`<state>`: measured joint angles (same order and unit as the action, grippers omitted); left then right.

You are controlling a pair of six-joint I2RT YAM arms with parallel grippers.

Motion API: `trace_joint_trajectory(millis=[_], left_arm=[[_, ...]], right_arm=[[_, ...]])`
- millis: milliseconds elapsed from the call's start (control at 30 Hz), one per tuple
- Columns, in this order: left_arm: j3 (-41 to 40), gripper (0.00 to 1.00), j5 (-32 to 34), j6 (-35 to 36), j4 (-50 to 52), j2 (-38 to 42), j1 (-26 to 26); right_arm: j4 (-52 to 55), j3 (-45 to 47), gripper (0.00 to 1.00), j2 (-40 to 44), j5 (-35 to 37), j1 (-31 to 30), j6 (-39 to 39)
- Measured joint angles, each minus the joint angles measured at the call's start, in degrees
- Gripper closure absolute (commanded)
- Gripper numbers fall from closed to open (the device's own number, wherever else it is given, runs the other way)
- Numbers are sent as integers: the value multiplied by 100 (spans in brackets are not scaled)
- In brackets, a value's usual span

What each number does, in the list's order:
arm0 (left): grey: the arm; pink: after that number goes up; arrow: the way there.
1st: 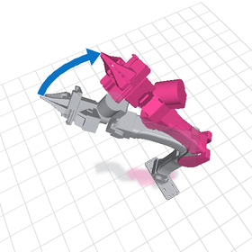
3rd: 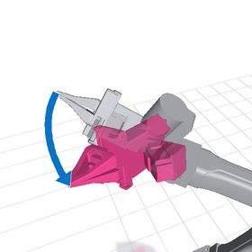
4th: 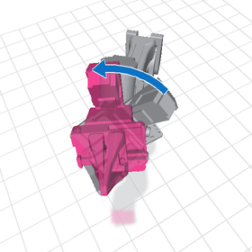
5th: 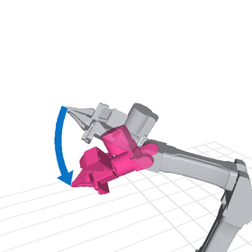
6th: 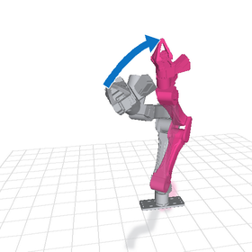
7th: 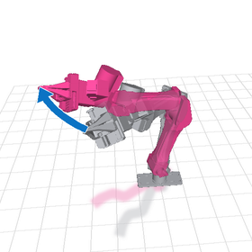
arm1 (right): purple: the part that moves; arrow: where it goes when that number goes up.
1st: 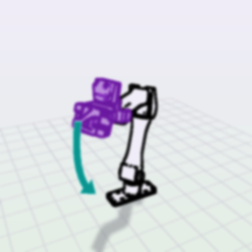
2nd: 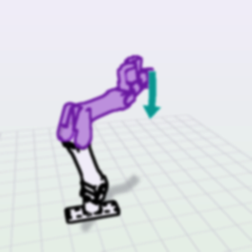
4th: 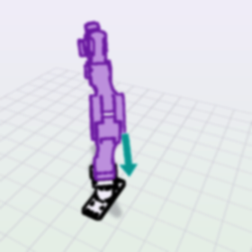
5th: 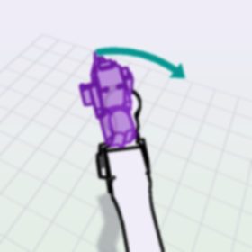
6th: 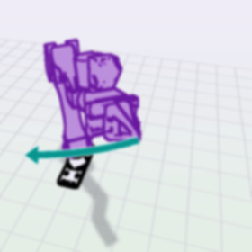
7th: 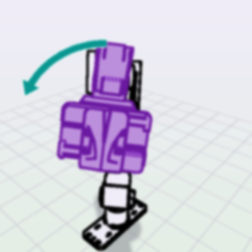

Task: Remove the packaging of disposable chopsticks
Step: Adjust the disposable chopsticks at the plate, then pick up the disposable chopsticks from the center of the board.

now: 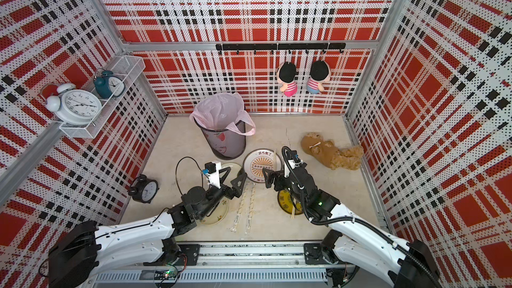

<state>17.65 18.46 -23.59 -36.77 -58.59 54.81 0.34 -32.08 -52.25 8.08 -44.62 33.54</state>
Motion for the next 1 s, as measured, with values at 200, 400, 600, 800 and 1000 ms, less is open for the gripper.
trace_joint_trajectory(millis=[200, 400, 600, 800, 1000], left_arm=[[-291, 2, -367, -192, 304, 83, 0], [-466, 0, -584, -409, 442, -20, 15], [-693, 4, -579, -669, 535, 55, -94], [-868, 6, -420, -804, 627, 107, -262], [-861, 5, 22, -828, 761, 109, 37]], right_arm=[[-46, 55, 0, -824, -11, -656, 238], [-35, 42, 8, -1670, 597, -1585, 428], [-474, 109, 14, -2393, 719, -1768, 601], [-852, 103, 38, -2959, 807, -1993, 767], [-1043, 13, 44, -3657, 852, -2026, 846]])
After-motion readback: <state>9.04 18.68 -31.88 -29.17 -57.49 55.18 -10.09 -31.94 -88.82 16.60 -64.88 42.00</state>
